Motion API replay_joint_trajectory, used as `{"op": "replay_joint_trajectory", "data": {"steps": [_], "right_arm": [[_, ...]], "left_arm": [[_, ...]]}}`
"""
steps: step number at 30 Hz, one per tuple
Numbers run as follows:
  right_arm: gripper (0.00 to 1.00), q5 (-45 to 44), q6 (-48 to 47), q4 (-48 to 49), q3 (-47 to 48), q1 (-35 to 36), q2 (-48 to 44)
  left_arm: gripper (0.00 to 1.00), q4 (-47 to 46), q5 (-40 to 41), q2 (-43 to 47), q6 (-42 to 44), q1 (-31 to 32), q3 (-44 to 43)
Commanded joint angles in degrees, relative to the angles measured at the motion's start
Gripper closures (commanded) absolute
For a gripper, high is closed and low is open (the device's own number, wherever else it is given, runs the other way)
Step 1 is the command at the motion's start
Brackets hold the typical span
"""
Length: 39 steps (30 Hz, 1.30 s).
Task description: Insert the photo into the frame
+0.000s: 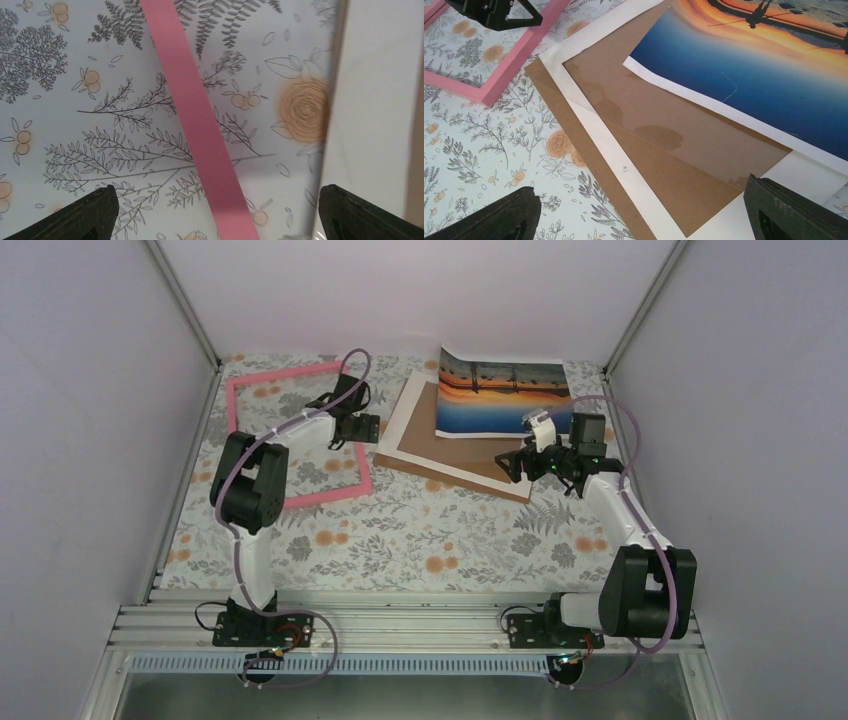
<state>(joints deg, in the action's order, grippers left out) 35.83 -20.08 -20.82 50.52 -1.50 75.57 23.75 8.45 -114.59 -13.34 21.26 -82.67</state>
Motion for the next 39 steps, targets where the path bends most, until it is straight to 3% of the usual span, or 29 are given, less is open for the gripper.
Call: {"op": "replay_joint_trajectory", "data": {"steps": [1,9,14,17,22,26,39], "right_arm": [[0.00,-0.61,-0.05,0.97,-0.60,0.49,-1.13],[0.00,-0.39,-0.04,0.62,-0.78,0.44,-0.65],[0.00,-0.50,-0.16,0.84,-1.34,0.44,-0.64],[0.00,-0.51,-0.22,0.96,-1.56,0.44,-0.32],[0.00,-0.15,0.04,0.87,-1.39,0.44,-0.02],[0.00,-0.22,0.12,1.03,-1.47,0.44,0.25],[0.00,-1.10,-0.49,0.90,-2.09,0.31,0.36]], "left_arm": [[0.00,1.88,2.89,-4.16,-5.16,-0.34,-4.43],[0.06,4.07,4.32,-11.25,-6.20,-0.44,-10.54],[0.21,4.43,2.68,-13.19,-6.41,-0.43,-12.15],[0.38,4.26,0.76,-13.38,-6.81,-0.34,-11.47],[0.43,2.47,-2.27,-11.47,-8.34,0.37,-7.76],[0.53,1.86,-3.58,-10.84,-8.65,2.28,-6.36],[0.61,1.67,-7.17,-13.39,-11.32,8.86,-4.28]]}}
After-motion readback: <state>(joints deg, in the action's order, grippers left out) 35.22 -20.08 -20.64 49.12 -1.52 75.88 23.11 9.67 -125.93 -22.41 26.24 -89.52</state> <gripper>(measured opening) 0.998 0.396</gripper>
